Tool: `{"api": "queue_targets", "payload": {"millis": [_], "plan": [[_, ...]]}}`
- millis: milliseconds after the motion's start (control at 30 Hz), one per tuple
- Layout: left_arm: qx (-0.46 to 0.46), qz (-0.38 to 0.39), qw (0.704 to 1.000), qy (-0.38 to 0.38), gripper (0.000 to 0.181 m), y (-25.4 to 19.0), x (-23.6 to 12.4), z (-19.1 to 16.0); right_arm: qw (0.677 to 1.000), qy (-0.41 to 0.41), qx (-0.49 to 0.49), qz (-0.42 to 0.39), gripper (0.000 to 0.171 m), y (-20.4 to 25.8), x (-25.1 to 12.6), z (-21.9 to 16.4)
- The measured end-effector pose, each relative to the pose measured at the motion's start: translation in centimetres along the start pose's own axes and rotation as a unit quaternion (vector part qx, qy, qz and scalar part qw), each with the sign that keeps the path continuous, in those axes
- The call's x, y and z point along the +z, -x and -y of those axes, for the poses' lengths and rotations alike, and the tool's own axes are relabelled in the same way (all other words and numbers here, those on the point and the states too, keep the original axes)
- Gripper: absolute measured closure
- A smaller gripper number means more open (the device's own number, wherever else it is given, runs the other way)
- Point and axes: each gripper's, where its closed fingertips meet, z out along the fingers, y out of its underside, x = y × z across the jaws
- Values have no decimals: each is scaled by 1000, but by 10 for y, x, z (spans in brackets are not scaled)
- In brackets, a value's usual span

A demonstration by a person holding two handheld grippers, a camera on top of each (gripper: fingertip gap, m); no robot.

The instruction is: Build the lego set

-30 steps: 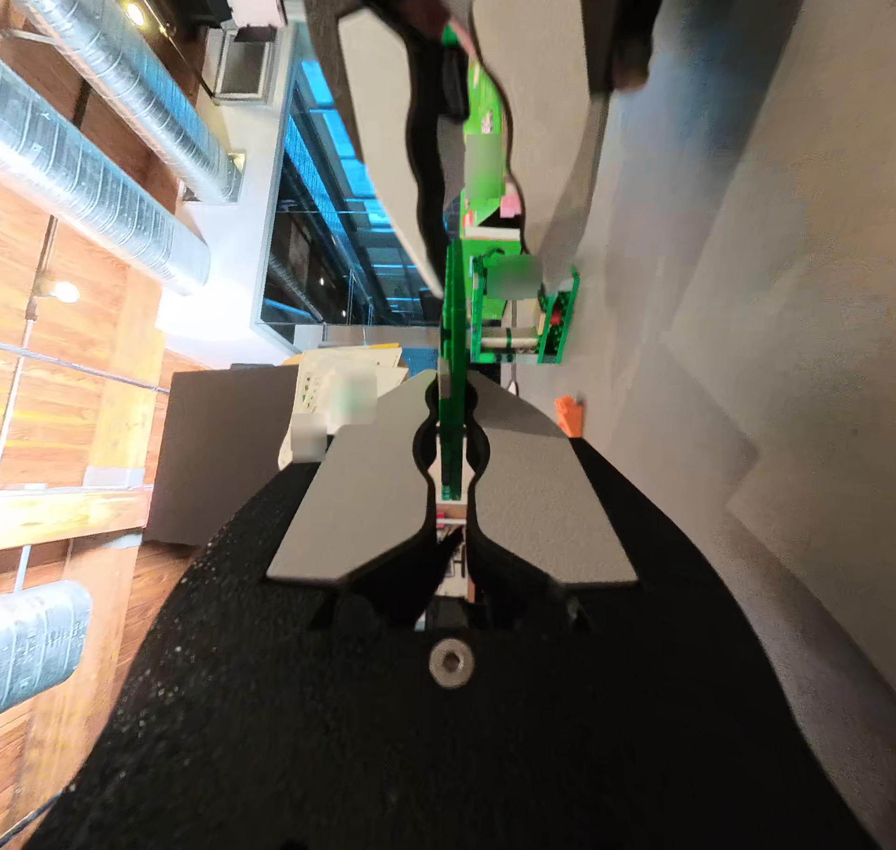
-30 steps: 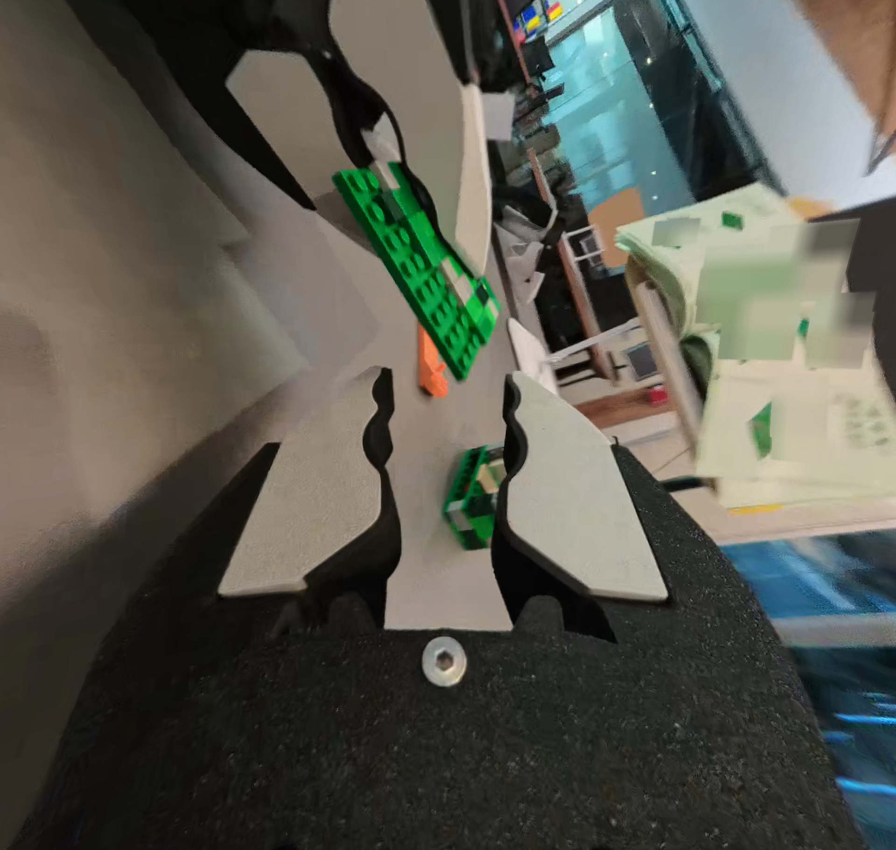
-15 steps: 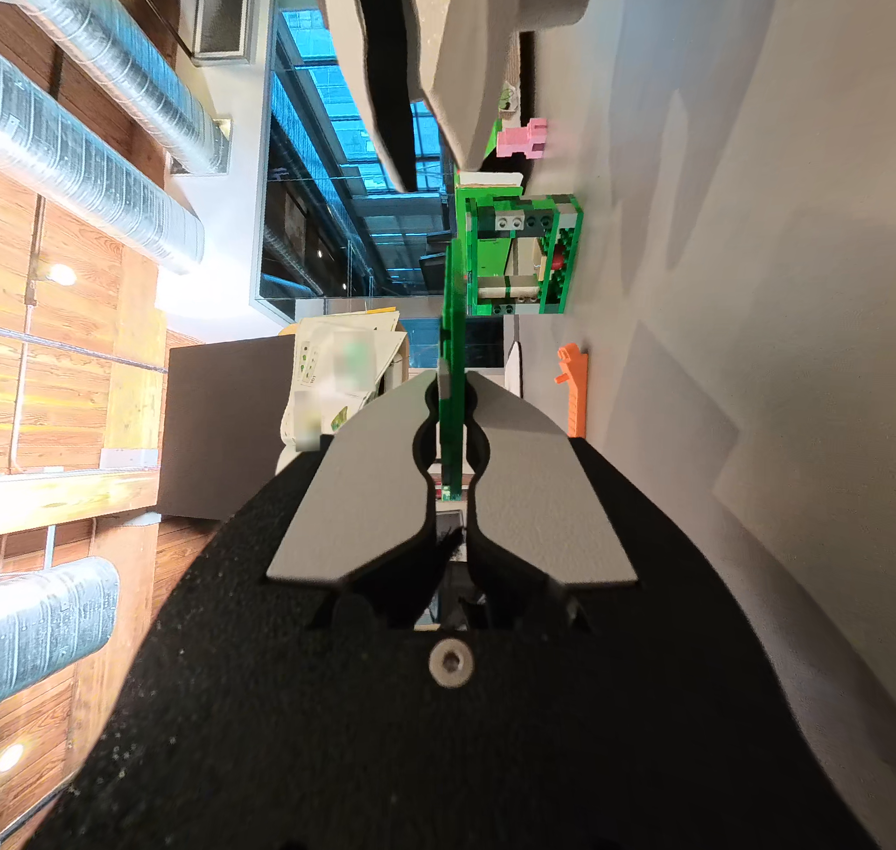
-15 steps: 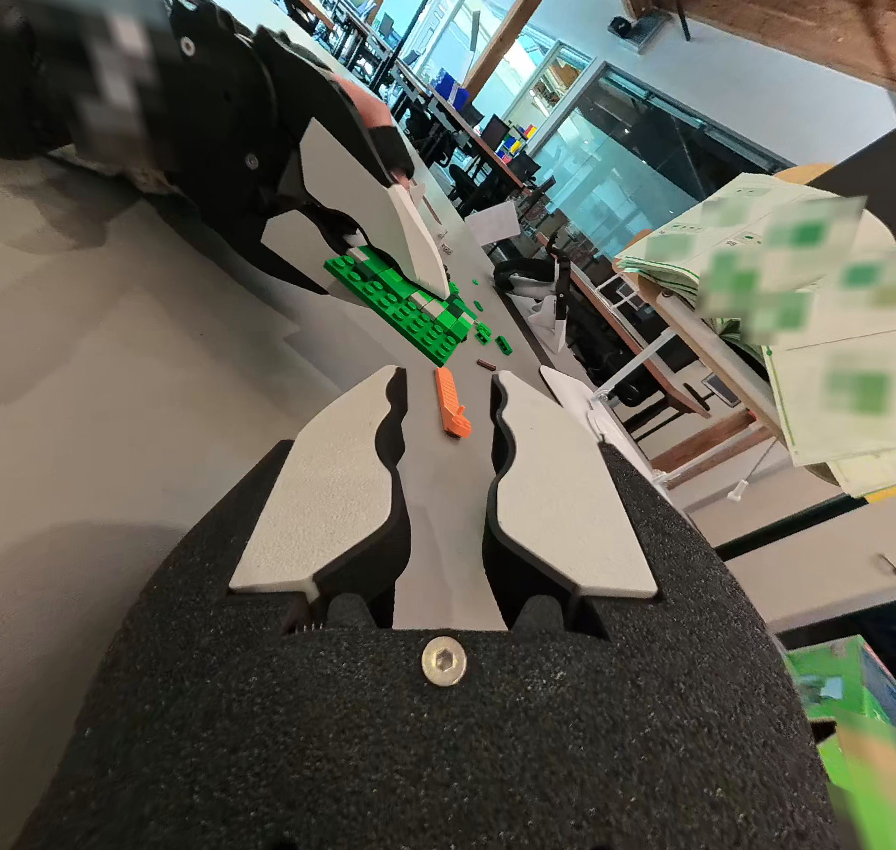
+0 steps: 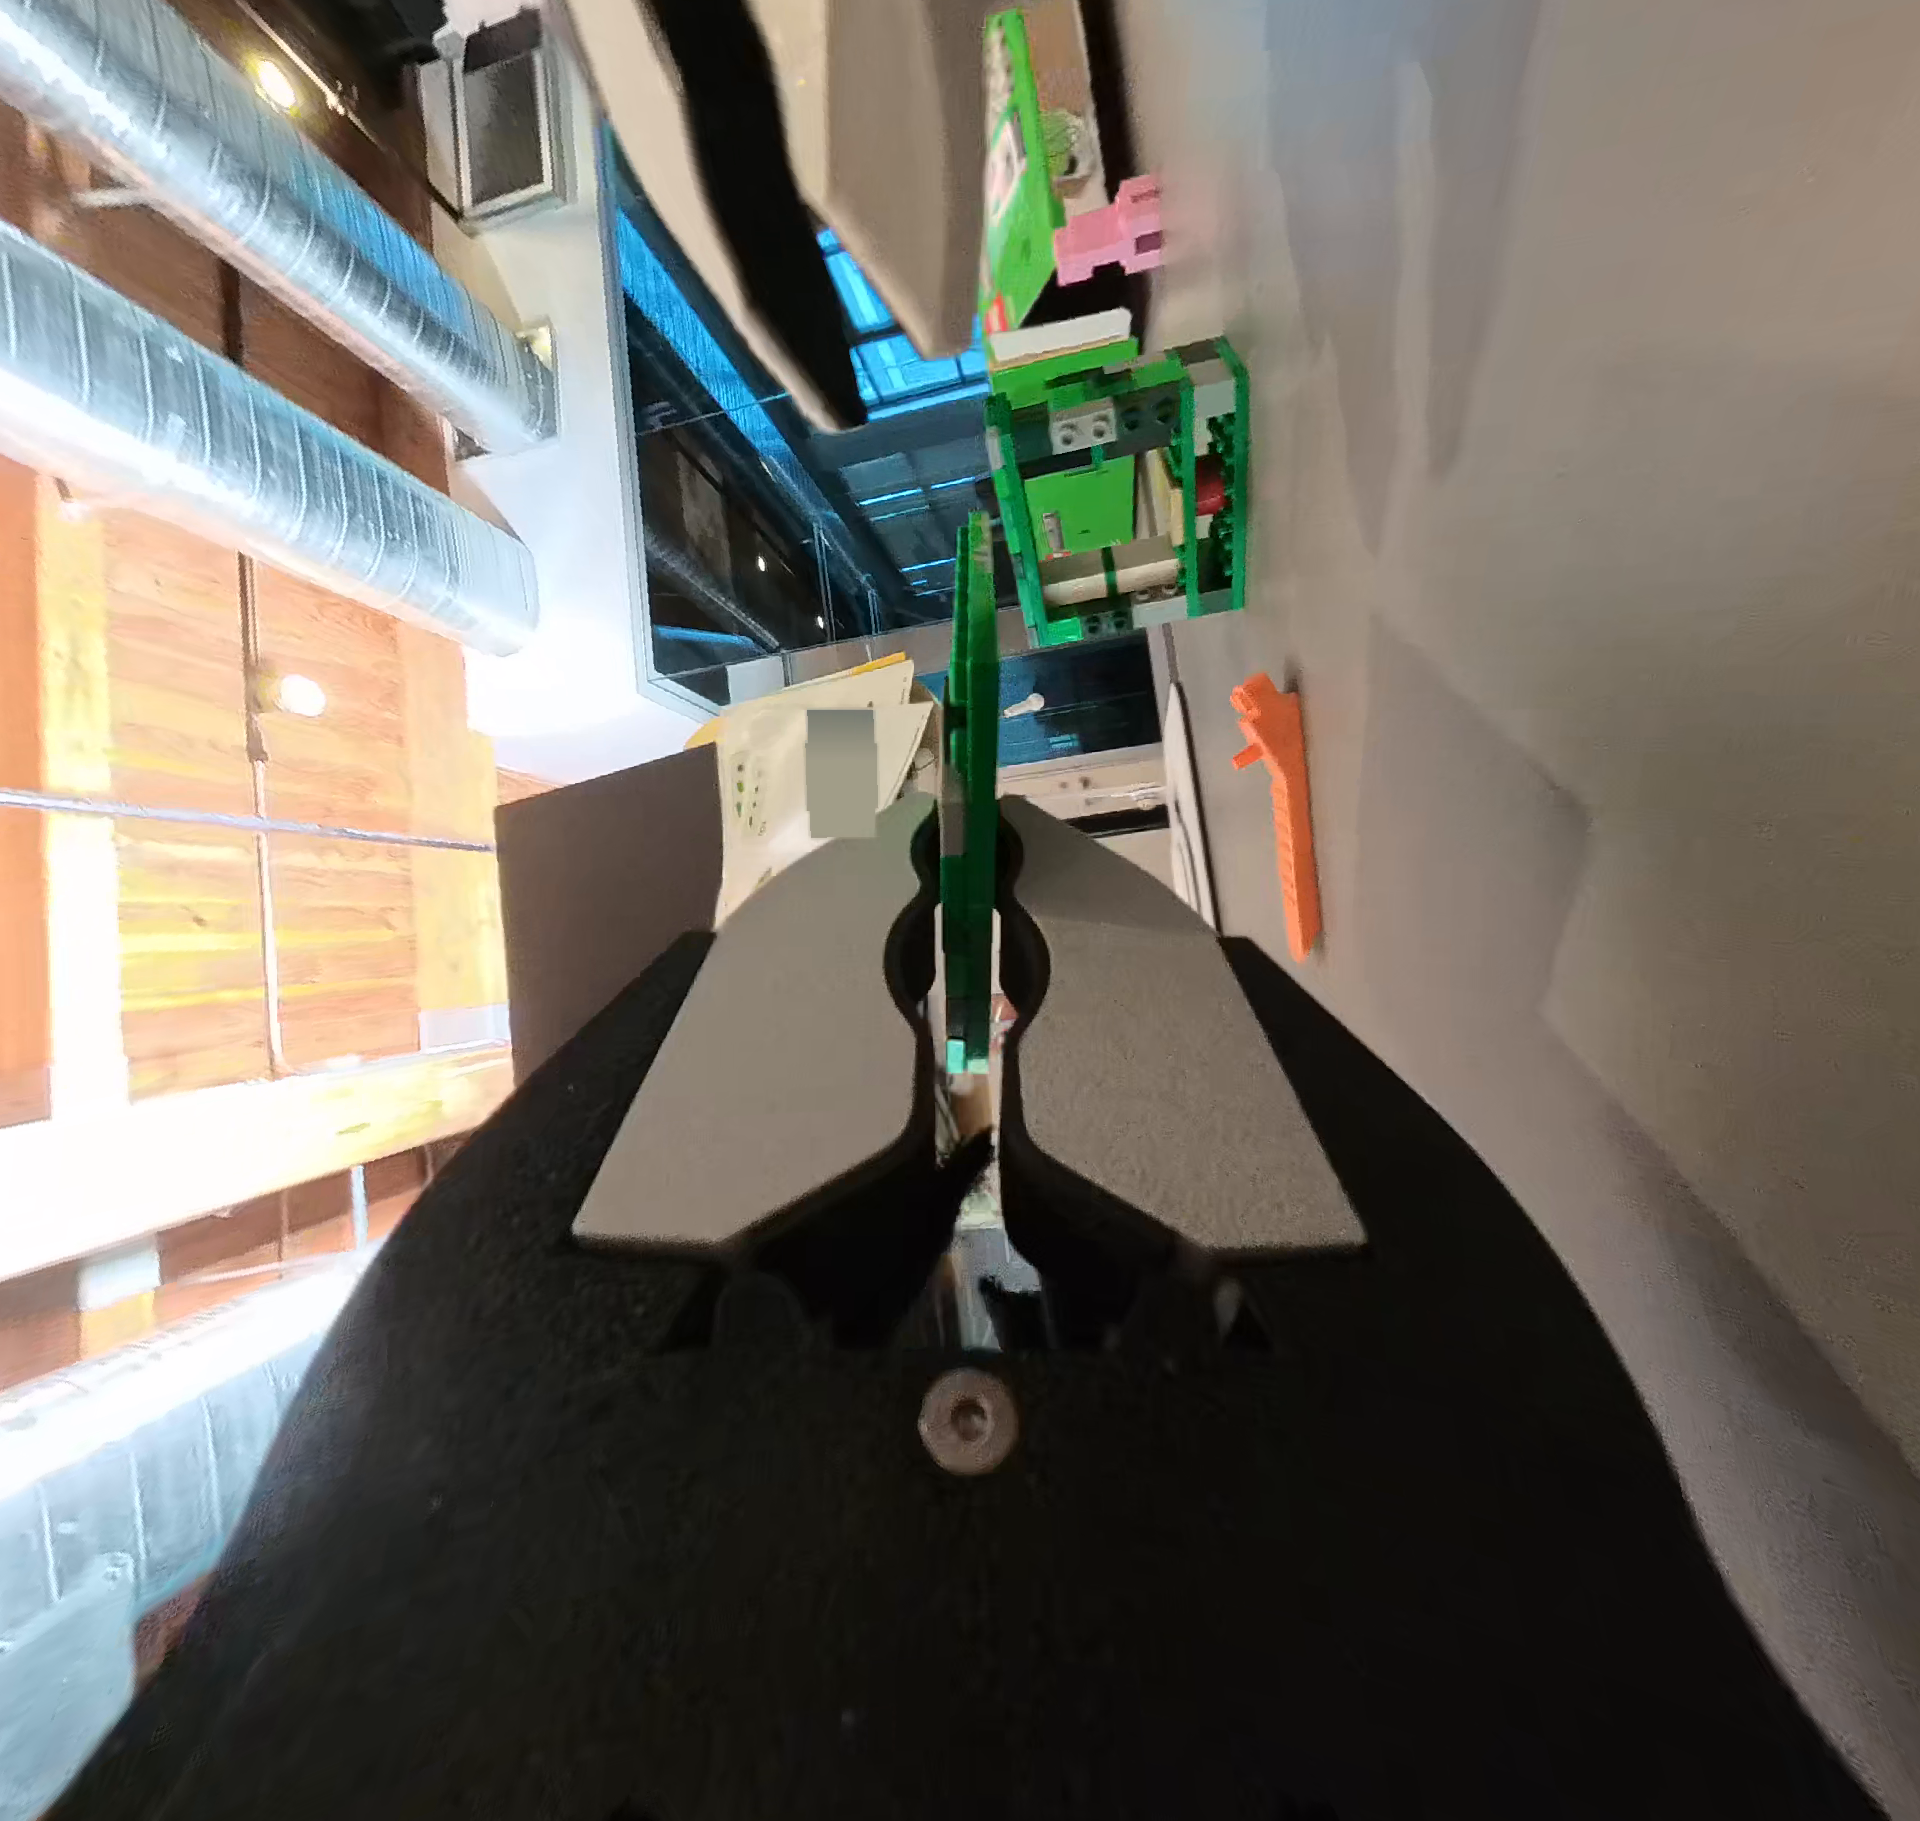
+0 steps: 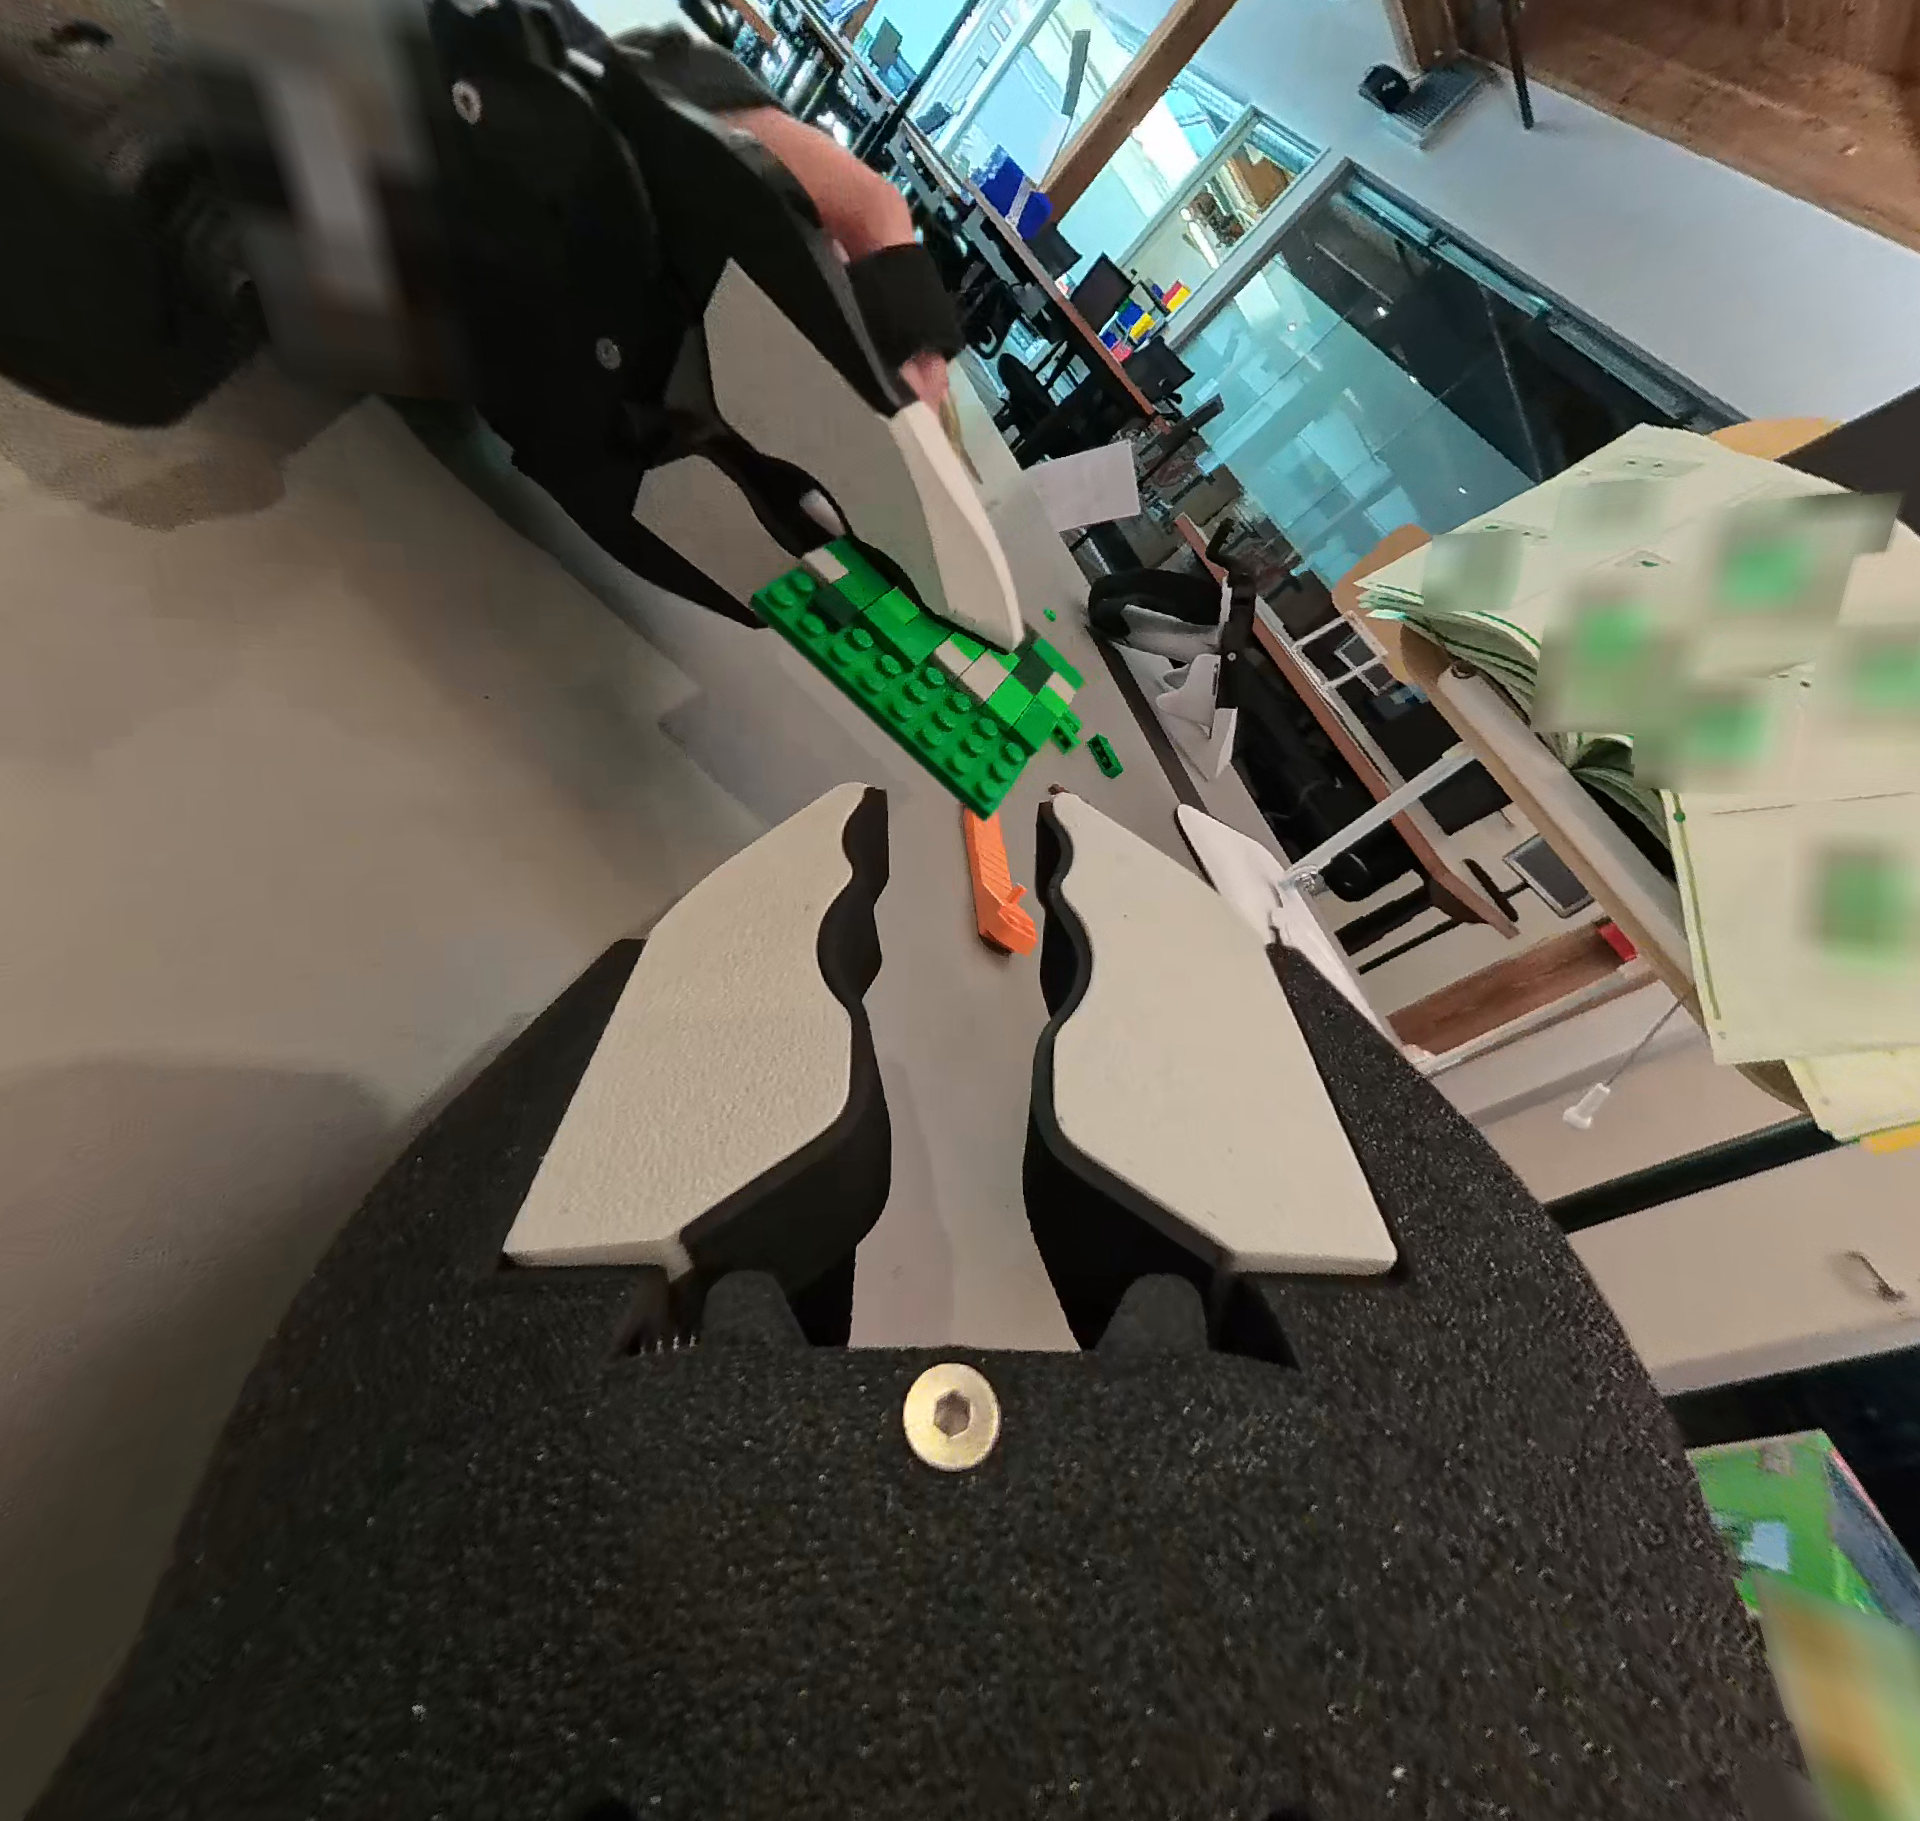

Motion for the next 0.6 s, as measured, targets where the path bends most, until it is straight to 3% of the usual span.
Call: {"api": "queue_targets", "payload": {"millis": [600], "plan": [[-19,-22,999,-21,176,-8,-1,8,1000,4,14,9,150,0,1,-3]]}}
